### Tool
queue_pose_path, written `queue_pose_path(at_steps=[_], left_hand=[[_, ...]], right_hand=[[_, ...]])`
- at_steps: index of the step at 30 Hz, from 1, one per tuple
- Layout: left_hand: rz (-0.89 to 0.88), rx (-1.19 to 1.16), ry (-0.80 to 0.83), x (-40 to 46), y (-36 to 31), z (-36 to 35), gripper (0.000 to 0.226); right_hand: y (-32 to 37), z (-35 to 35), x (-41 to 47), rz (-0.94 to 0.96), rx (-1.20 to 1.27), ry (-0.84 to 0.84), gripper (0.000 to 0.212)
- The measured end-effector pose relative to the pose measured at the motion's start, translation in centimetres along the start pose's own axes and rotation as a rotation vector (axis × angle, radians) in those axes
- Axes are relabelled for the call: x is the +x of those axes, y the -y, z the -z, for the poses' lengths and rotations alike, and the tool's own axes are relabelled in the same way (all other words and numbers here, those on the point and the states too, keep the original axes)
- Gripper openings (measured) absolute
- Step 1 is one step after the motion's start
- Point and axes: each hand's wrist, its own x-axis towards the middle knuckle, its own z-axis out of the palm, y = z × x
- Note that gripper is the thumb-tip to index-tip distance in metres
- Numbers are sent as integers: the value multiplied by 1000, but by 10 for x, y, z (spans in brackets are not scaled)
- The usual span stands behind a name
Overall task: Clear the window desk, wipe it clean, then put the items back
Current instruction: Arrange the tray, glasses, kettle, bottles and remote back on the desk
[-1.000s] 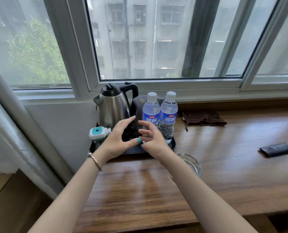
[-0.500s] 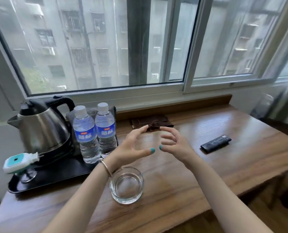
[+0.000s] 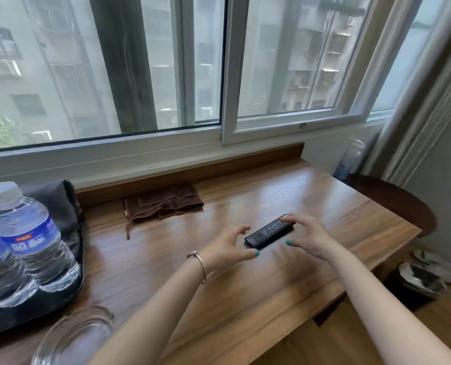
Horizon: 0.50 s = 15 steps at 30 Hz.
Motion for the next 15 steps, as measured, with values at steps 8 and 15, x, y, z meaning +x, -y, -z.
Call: queue_pose_path(at_steps=[8, 15], left_hand=[[92, 107, -236, 55, -1, -45, 44], [10, 267, -198, 55, 6, -39, 26]], right_hand=[[-36, -10, 54, 91, -132, 129, 67], [-42, -21, 63, 134, -202, 129, 55]])
